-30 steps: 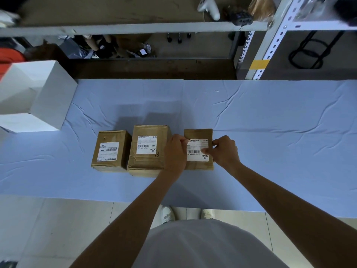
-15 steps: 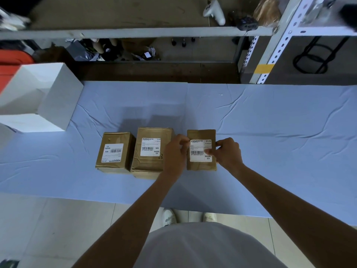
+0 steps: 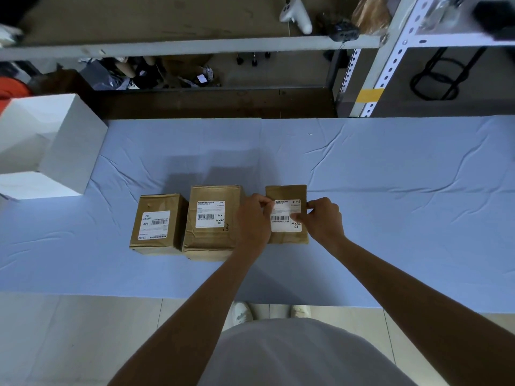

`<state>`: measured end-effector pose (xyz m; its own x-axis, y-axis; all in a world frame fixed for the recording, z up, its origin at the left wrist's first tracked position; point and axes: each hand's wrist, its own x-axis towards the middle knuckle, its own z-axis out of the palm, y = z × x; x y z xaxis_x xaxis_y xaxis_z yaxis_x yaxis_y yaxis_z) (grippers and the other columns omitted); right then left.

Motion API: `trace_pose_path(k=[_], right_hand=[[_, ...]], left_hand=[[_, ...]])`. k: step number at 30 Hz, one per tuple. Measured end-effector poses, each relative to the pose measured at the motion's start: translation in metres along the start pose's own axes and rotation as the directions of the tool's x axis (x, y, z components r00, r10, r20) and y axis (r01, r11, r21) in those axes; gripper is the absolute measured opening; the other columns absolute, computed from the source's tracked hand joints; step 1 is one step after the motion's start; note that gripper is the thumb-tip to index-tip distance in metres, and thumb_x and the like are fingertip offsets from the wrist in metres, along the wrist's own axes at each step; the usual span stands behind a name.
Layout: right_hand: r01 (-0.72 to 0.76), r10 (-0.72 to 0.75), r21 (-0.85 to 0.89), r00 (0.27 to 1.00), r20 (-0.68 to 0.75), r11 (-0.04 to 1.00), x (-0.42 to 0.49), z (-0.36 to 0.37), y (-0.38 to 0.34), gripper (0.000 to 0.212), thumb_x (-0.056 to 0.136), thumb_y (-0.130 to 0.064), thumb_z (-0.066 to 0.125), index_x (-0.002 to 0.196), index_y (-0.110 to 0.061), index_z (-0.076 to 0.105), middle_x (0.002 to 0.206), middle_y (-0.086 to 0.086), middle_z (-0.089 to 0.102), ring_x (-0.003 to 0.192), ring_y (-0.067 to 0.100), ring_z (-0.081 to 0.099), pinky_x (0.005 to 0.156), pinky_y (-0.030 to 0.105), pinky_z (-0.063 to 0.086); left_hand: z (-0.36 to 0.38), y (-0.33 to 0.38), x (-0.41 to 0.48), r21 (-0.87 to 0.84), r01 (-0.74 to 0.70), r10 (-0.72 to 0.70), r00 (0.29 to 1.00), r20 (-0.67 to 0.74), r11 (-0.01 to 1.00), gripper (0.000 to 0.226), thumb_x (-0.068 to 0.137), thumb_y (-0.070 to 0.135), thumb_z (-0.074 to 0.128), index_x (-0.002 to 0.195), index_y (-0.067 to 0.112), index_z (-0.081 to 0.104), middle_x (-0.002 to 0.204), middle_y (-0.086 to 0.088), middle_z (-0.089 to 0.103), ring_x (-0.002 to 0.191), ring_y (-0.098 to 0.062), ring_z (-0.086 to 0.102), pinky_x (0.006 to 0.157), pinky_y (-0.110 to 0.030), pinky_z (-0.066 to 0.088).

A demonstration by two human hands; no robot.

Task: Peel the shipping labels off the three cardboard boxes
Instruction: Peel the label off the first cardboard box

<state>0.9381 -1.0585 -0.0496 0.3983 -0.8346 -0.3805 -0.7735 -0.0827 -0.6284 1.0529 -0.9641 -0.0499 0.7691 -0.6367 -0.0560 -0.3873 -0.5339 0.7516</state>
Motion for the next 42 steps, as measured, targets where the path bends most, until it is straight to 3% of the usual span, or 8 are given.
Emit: trace_pose_path(k=[7, 17, 22, 25, 29, 34, 38, 42], right_hand=[[0.003, -0.004, 0.007, 1.000, 0.020, 1.000, 0.004, -0.002, 0.000, 0.044, 0.078, -0.032, 0.073, 0.116, -0.011, 0.066, 0.102, 0.009, 0.070, 0.093, 0.023, 0.065, 0.068, 0.026, 0.045], [0.061, -0.062, 0.013, 0.993, 0.100, 0.998, 0.006, -0.005, -0.002, 0.039, 0.077, -0.028, 0.075, 0.113, -0.013, 0.069, 0.102, 0.009, 0.071, 0.090, 0.024, 0.067, 0.074, 0.030, 0.052], [0.143, -0.163, 0.102, 0.961, 0.223, 0.984, 0.000, -0.010, 0.000, 0.054, 0.058, -0.014, 0.087, 0.109, -0.017, 0.069, 0.085, -0.002, 0.070, 0.071, 0.000, 0.062, 0.048, 0.007, 0.044], [0.172, -0.203, 0.145, 0.950, 0.237, 0.974, -0.002, -0.010, 0.002, 0.054, 0.059, -0.012, 0.087, 0.109, -0.019, 0.069, 0.079, -0.011, 0.066, 0.062, -0.010, 0.059, 0.047, 0.004, 0.042], [0.183, -0.204, 0.098, 0.933, 0.295, 0.978, -0.005, -0.008, 0.001, 0.059, 0.053, -0.006, 0.088, 0.105, -0.020, 0.064, 0.076, -0.015, 0.062, 0.063, 0.001, 0.060, 0.051, 0.006, 0.042], [0.177, -0.191, 0.074, 0.931, 0.312, 0.981, -0.005, -0.005, 0.003, 0.070, 0.048, 0.001, 0.088, 0.111, -0.007, 0.059, 0.092, 0.001, 0.063, 0.072, 0.010, 0.058, 0.061, 0.018, 0.048], [0.180, -0.194, 0.077, 0.940, 0.279, 0.981, -0.005, -0.005, 0.003, 0.068, 0.049, -0.003, 0.089, 0.110, -0.011, 0.060, 0.089, -0.003, 0.063, 0.070, 0.005, 0.058, 0.055, 0.012, 0.045], [0.180, -0.196, 0.083, 0.939, 0.282, 0.980, -0.004, -0.006, 0.004, 0.063, 0.047, -0.001, 0.088, 0.103, -0.016, 0.061, 0.083, -0.007, 0.063, 0.069, 0.006, 0.060, 0.055, 0.012, 0.045]], left_hand=[[-0.003, 0.003, 0.003, -0.033, -0.010, 0.011, 0.999, 0.039, 0.999, 0.013, 0.091, 0.016, 0.059, 0.094, 0.006, 0.067, 0.095, -0.008, 0.069, 0.086, -0.017, 0.062, 0.074, -0.021, 0.044], [-0.001, 0.001, 0.010, -0.033, 0.043, -0.041, 0.996, 0.073, 0.999, 0.011, 0.091, 0.017, 0.059, 0.091, 0.008, 0.066, 0.092, -0.004, 0.069, 0.079, -0.010, 0.059, 0.062, -0.008, 0.039], [-0.007, 0.000, 0.020, -0.020, 0.055, -0.054, 0.997, 0.057, 0.998, 0.008, 0.087, 0.015, 0.061, 0.085, 0.010, 0.067, 0.087, -0.003, 0.070, 0.075, -0.010, 0.058, 0.060, -0.008, 0.037], [-0.009, -0.002, 0.022, 0.012, 0.072, -0.073, 0.995, 0.074, 0.997, 0.009, 0.087, 0.017, 0.061, 0.085, 0.011, 0.068, 0.088, -0.002, 0.071, 0.077, -0.011, 0.059, 0.064, -0.012, 0.034], [-0.009, -0.006, 0.021, 0.059, 0.054, -0.060, 0.993, 0.098, 0.997, 0.011, 0.088, 0.016, 0.058, 0.087, 0.012, 0.068, 0.089, -0.001, 0.071, 0.075, -0.008, 0.056, 0.058, -0.011, 0.034], [-0.007, -0.007, 0.022, 0.035, 0.049, -0.052, 0.993, 0.103, 0.998, 0.009, 0.088, 0.017, 0.060, 0.087, 0.011, 0.068, 0.088, -0.001, 0.070, 0.076, -0.010, 0.058, 0.057, -0.010, 0.035], [-0.008, -0.009, 0.021, -0.074, 0.034, -0.028, 0.996, 0.085, 0.997, 0.009, 0.082, 0.018, 0.069, 0.087, 0.011, 0.068, 0.084, 0.002, 0.068, 0.068, -0.001, 0.056, 0.060, 0.001, 0.039], [-0.006, -0.011, 0.018, -0.117, 0.054, -0.046, 0.996, 0.075, 0.992, 0.012, 0.080, 0.020, 0.072, 0.086, 0.012, 0.067, 0.080, 0.004, 0.067, 0.066, 0.003, 0.056, 0.059, 0.001, 0.040]])
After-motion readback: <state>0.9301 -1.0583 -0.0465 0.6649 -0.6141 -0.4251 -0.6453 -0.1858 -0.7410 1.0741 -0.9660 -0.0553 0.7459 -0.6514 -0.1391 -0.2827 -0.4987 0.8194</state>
